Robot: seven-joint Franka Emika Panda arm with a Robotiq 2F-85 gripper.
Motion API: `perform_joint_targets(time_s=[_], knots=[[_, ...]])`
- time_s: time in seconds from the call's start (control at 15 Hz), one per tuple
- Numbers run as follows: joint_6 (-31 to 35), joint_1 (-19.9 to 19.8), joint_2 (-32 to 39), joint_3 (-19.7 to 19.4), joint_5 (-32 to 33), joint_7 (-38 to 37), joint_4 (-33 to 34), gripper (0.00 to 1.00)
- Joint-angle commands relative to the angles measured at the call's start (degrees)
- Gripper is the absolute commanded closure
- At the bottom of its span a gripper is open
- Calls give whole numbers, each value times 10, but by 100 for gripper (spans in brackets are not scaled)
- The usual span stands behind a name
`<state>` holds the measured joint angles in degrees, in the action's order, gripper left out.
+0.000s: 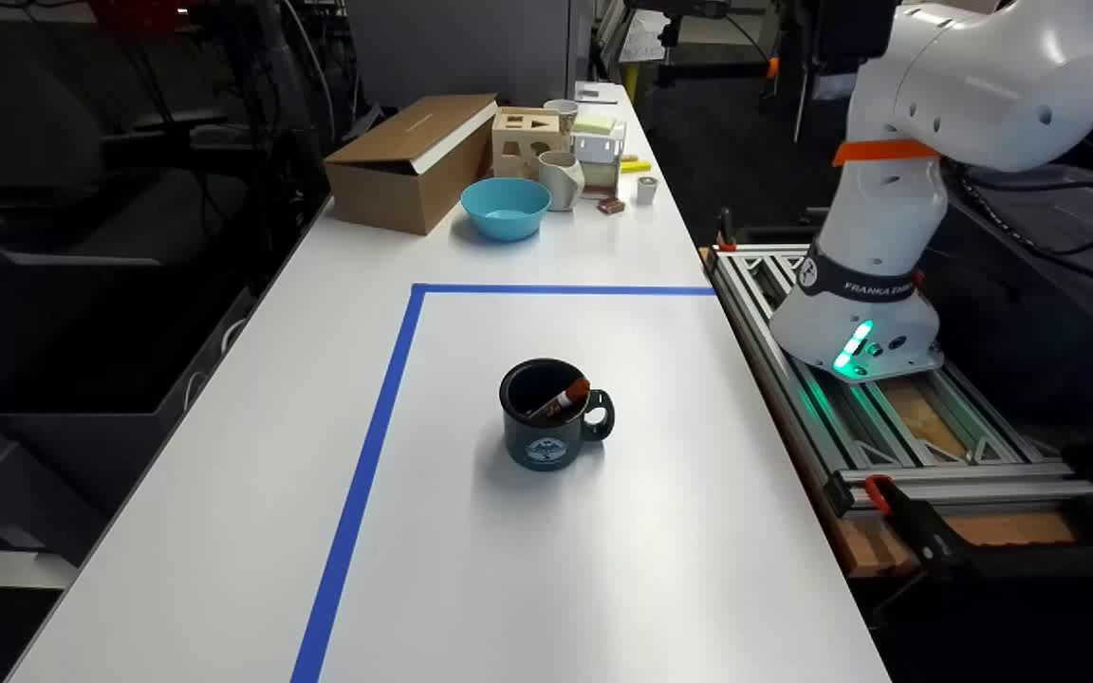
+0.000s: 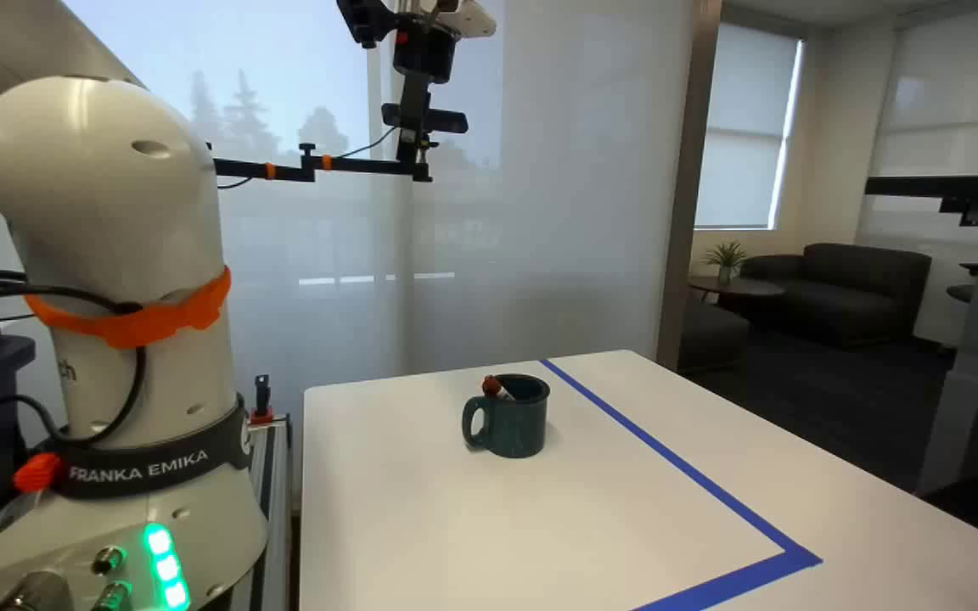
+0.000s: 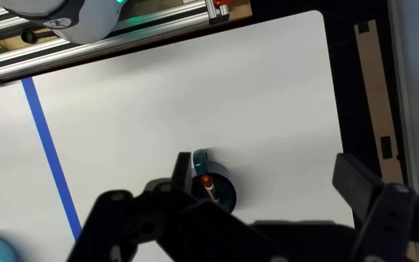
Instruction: Put the red marker on the table.
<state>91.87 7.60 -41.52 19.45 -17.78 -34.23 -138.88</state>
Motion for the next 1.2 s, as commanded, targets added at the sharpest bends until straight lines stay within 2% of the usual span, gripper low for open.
perform_joint_targets(time_s=[0.0,0.6,0.87,0.93,1.13], knots=[[-1,-3,0,2,-1,2,2,0],[-1,-4,-1,2,-1,2,3,0],[19,-21,45,26,10,-42,-5,0],[9,-31,55,13,23,-38,-5,0],[8,-45,96,4,36,-60,1,0]])
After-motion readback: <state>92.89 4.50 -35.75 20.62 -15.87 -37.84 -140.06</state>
